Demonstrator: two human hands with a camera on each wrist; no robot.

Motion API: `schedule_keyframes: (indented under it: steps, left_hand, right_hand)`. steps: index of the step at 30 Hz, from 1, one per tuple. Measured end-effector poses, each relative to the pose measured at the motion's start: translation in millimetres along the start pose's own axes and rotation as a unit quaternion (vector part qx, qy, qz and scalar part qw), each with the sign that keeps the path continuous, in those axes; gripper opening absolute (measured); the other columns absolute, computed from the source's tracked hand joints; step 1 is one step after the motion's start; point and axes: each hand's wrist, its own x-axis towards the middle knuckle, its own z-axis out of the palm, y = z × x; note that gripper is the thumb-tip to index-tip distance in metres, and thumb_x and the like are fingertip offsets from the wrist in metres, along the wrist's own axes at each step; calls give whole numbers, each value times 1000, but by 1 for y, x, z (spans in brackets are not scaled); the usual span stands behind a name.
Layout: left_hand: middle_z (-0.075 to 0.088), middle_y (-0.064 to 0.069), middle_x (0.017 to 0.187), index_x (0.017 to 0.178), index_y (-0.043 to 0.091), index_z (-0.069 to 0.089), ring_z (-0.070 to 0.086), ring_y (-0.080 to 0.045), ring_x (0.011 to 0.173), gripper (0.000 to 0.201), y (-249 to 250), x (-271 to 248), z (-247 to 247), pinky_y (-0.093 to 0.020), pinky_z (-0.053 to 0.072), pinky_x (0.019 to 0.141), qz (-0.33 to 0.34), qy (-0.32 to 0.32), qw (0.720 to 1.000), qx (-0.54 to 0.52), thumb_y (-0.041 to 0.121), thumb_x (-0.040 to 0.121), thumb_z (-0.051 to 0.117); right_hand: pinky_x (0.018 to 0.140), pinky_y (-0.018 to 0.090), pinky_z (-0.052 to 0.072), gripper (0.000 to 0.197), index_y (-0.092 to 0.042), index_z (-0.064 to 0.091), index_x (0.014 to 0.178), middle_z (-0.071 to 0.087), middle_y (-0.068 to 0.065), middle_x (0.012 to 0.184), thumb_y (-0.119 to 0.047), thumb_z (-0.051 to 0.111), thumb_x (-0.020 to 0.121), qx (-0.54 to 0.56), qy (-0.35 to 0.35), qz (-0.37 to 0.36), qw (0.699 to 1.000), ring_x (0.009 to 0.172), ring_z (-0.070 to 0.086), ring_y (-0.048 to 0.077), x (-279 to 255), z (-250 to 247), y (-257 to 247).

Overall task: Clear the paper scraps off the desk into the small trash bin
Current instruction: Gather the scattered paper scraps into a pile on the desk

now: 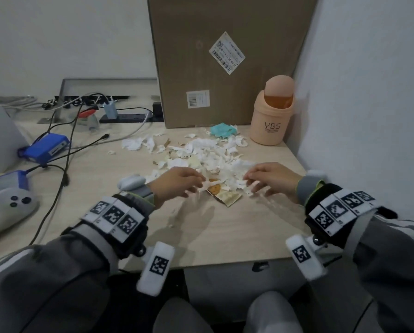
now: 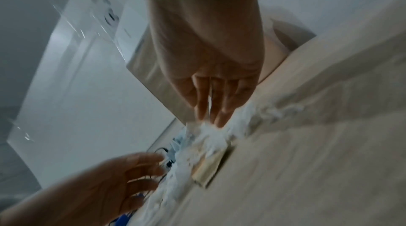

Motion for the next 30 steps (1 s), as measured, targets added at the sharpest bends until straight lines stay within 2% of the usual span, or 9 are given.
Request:
schedule_keyframes:
  steps: [3,5,8,10,15,18,24,28,30]
  left_hand:
    - [66,-5,86,92,9,67,57,-15,71,20,-7,-16,-32,-23,46,61,-22,60,997,32,21,98,52]
    - [66,-4,78,87,7,67,57,-15,68,26,-16,-28,-47,-22,44,57,-73,-8,996,58,26,98,53]
    - [72,-6,86,90,7,71,61,-15,73,32,-27,-40,-48,-20,47,58,-136,-167,972,92,28,100,49]
    - [71,-7,88,96,6,72,61,-15,71,30,-33,-39,-40,-19,47,60,-150,-190,965,103,25,100,49]
    - [66,-7,83,96,2,67,59,-15,67,21,-30,-18,-18,-21,49,60,-118,-148,982,24,17,97,53]
    - [65,-9,89,102,-3,67,60,-16,72,24,-25,-4,-9,-21,51,63,-83,-73,994,-11,17,98,53]
    - [68,-11,92,99,-1,68,62,-18,72,24,-23,6,-30,-25,54,69,-86,-14,996,-23,16,98,51]
    - [65,-11,92,94,3,67,59,-21,78,19,-33,23,-91,-28,49,68,-97,155,983,6,15,97,53]
    - [61,-16,101,99,3,64,56,-27,89,17,-44,40,-123,-33,44,75,-115,225,967,39,16,97,54]
  right_hand:
    - [51,22,45,18,-10,62,96,62,6,89,-22,49,94,-57,55,46,996,66,63,15,-11,-26,12]
    - [50,22,44,16,-9,60,93,62,7,86,-22,50,93,-94,7,96,991,64,64,18,-17,-32,20]
    - [51,21,45,18,-9,61,88,63,6,80,-24,52,93,-122,-78,135,980,64,64,18,-22,-26,25]
    - [54,22,47,18,-10,61,86,62,5,79,-24,50,93,-129,-90,130,979,65,63,17,-18,-17,25]
    - [60,24,47,14,-9,56,86,54,6,76,-19,51,94,-46,-73,97,992,64,53,16,1,2,13]
    - [62,22,47,12,-8,55,92,54,5,80,-17,48,96,-12,-48,76,996,68,51,14,12,11,5]
    - [57,24,42,19,-9,61,102,61,4,91,-23,51,94,-95,-38,69,992,70,59,15,18,-1,-7]
    - [55,23,36,23,-13,62,80,60,2,77,-31,53,92,-203,0,60,977,64,55,14,31,-19,-40]
    - [60,26,40,27,-13,63,81,62,4,82,-36,53,91,-238,21,46,970,72,56,17,50,-20,-59]
